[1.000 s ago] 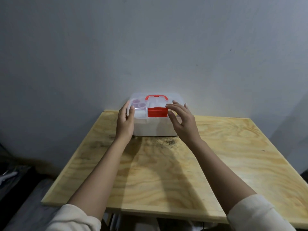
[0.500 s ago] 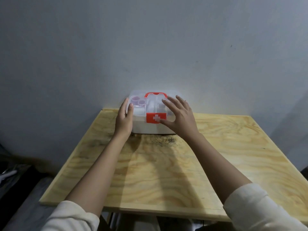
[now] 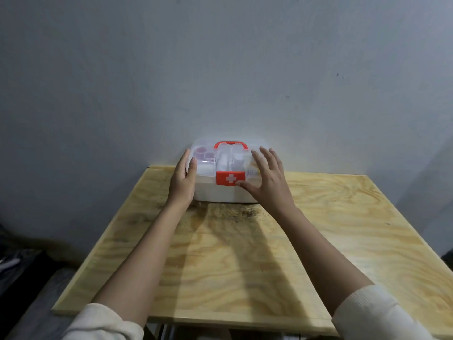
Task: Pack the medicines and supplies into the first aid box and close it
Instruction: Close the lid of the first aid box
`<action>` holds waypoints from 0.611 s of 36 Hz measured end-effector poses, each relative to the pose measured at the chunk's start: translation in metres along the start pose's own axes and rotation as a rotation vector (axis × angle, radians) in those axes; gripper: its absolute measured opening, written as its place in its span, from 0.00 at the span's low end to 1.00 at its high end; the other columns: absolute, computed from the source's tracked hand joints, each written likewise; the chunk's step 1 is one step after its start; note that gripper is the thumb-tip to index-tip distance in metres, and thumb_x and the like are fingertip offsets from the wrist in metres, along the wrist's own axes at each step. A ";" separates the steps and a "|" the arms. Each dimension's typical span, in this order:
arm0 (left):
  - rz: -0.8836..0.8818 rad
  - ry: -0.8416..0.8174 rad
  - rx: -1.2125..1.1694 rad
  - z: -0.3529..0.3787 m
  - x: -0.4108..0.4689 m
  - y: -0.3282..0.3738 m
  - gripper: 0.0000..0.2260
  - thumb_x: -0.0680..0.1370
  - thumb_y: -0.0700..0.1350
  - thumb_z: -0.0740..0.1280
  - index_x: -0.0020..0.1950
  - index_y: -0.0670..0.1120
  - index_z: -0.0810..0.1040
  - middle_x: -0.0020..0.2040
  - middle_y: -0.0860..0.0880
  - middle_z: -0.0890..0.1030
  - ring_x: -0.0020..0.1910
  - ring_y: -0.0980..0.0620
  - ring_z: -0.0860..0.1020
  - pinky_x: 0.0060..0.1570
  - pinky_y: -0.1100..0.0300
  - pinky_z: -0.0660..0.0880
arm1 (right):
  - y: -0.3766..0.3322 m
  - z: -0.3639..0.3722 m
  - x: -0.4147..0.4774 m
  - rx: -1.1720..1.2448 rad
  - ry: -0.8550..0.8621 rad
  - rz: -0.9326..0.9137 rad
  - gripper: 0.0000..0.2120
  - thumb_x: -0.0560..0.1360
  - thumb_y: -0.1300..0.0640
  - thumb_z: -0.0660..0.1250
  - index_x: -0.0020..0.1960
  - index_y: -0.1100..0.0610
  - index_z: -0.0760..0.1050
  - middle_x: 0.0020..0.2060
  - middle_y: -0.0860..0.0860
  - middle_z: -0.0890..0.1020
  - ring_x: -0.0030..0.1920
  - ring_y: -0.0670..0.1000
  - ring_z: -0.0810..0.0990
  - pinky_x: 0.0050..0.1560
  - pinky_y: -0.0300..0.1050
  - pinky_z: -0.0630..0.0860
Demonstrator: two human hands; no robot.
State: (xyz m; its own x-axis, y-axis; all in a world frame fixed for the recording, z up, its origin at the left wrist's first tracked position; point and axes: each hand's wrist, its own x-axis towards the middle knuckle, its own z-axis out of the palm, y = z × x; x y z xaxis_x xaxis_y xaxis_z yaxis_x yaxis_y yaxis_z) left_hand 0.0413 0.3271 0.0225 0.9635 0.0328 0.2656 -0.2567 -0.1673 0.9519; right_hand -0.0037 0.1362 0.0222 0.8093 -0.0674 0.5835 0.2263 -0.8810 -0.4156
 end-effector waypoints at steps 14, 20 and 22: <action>0.027 -0.033 0.045 0.018 0.013 -0.001 0.22 0.84 0.49 0.53 0.77 0.46 0.59 0.77 0.49 0.62 0.75 0.53 0.61 0.63 0.70 0.58 | 0.022 -0.001 0.014 -0.004 -0.033 0.062 0.36 0.69 0.43 0.70 0.72 0.54 0.61 0.73 0.53 0.61 0.75 0.54 0.53 0.73 0.49 0.58; 0.053 -0.051 0.103 0.016 0.014 0.000 0.21 0.84 0.48 0.53 0.77 0.45 0.59 0.77 0.48 0.62 0.75 0.53 0.61 0.61 0.73 0.57 | 0.020 -0.002 0.013 -0.011 -0.041 0.063 0.36 0.70 0.42 0.70 0.72 0.54 0.60 0.74 0.53 0.60 0.76 0.54 0.52 0.73 0.50 0.58; 0.059 -0.054 0.124 0.015 0.014 0.000 0.21 0.84 0.48 0.53 0.77 0.45 0.59 0.77 0.48 0.62 0.75 0.52 0.61 0.64 0.69 0.57 | 0.020 -0.003 0.013 -0.020 -0.051 0.067 0.36 0.70 0.42 0.69 0.72 0.53 0.60 0.74 0.52 0.60 0.76 0.53 0.52 0.73 0.50 0.58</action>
State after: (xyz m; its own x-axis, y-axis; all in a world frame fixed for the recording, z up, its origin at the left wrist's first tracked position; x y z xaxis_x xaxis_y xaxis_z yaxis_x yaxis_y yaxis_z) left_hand 0.0563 0.3126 0.0241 0.9506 -0.0330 0.3088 -0.3049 -0.2883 0.9077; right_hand 0.0093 0.1167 0.0237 0.8488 -0.1034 0.5184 0.1601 -0.8843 -0.4386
